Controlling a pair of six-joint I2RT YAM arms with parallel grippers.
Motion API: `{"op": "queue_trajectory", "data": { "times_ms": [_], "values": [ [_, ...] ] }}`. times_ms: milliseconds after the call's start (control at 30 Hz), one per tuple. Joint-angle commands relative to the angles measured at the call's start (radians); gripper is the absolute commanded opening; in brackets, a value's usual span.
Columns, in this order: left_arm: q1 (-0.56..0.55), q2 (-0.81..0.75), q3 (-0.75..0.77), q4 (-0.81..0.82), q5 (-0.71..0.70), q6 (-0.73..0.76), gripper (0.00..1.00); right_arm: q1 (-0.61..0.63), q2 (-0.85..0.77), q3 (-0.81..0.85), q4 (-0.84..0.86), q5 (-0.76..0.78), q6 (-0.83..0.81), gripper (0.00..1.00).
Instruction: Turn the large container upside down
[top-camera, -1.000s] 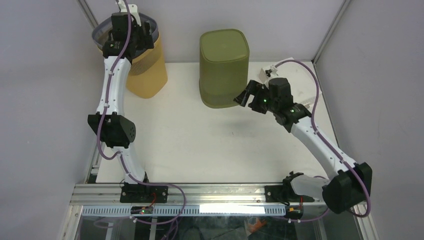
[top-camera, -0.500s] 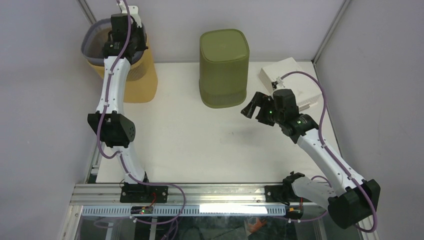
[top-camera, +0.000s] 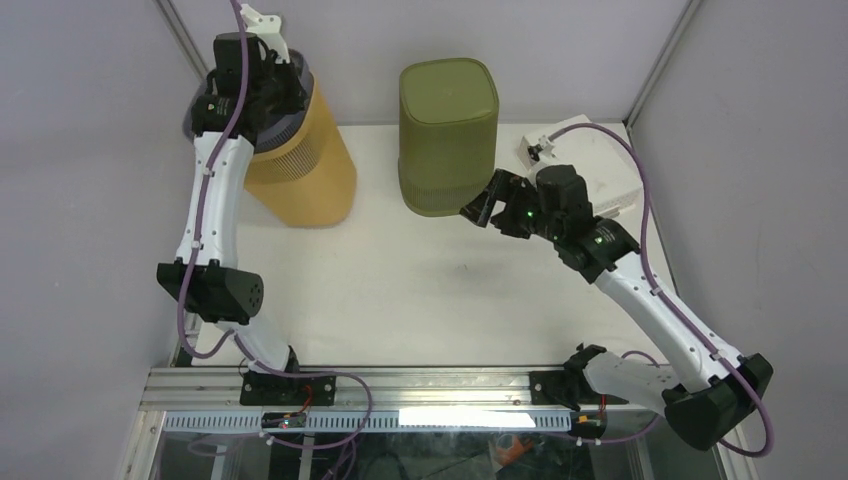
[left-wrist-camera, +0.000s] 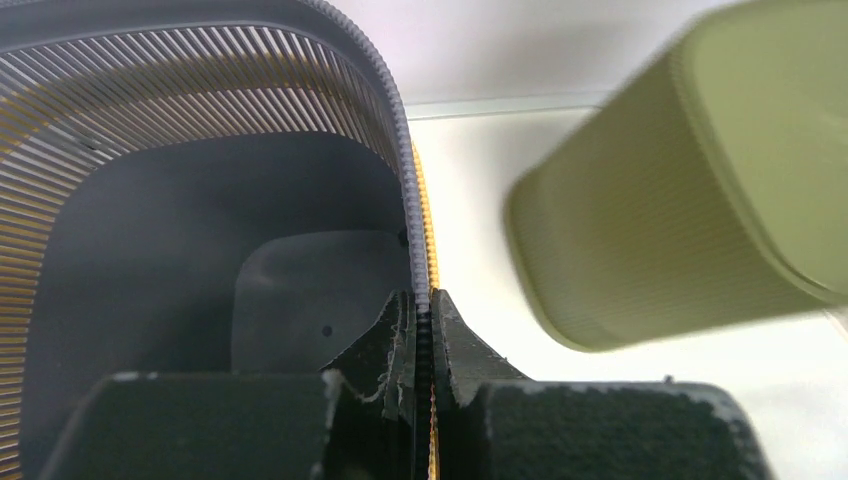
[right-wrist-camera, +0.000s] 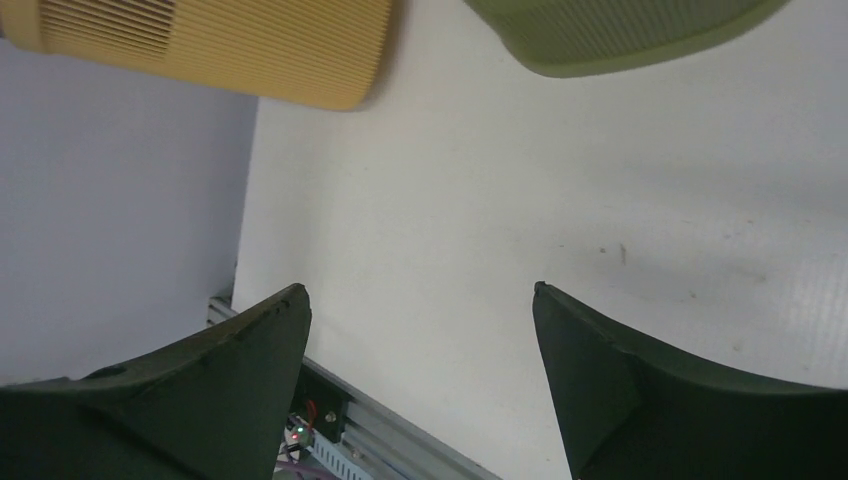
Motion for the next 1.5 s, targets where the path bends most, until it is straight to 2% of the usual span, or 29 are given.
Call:
{"op": "queue_trajectory", "data": {
  "times_ms": [0, 167, 267, 433, 633, 967, 1467],
  "values": [
    [-0.128, -0.195, -0.089, 0.133, 0.114, -0.101, 0.0, 0.087, 0.032, 0.101, 0.103, -0.002, 0.066, 0.85],
    [-0.254, -0.275, -0.245, 0.177, 0.061, -0.174, 0.0, 0.192, 0.129, 0.2, 0.217, 0.001, 0.117, 0.83],
    [-0.273, -0.314, -0.319, 0.209, 0.062, -0.233, 0.0, 0.236, 0.205, 0.274, 0.263, 0.015, 0.149, 0.79],
    [-0.298, -0.387, -0.417, 0.241, 0.056, -0.306, 0.0, 0.257, 0.297, 0.349, 0.331, 0.035, 0.272, 0.66],
    [-0.309, -0.461, -0.527, 0.291, 0.064, -0.379, 0.0, 0.276, 0.359, 0.392, 0.38, 0.073, 0.352, 0.66],
    [-0.312, -0.476, -0.57, 0.321, 0.105, -0.42, 0.0, 0.288, 0.481, 0.492, 0.378, 0.032, 0.385, 0.66],
    [-0.312, -0.49, -0.551, 0.321, 0.146, -0.423, 0.0, 0.3, 0.634, 0.624, 0.339, 0.004, 0.415, 0.65]
  ]
}}
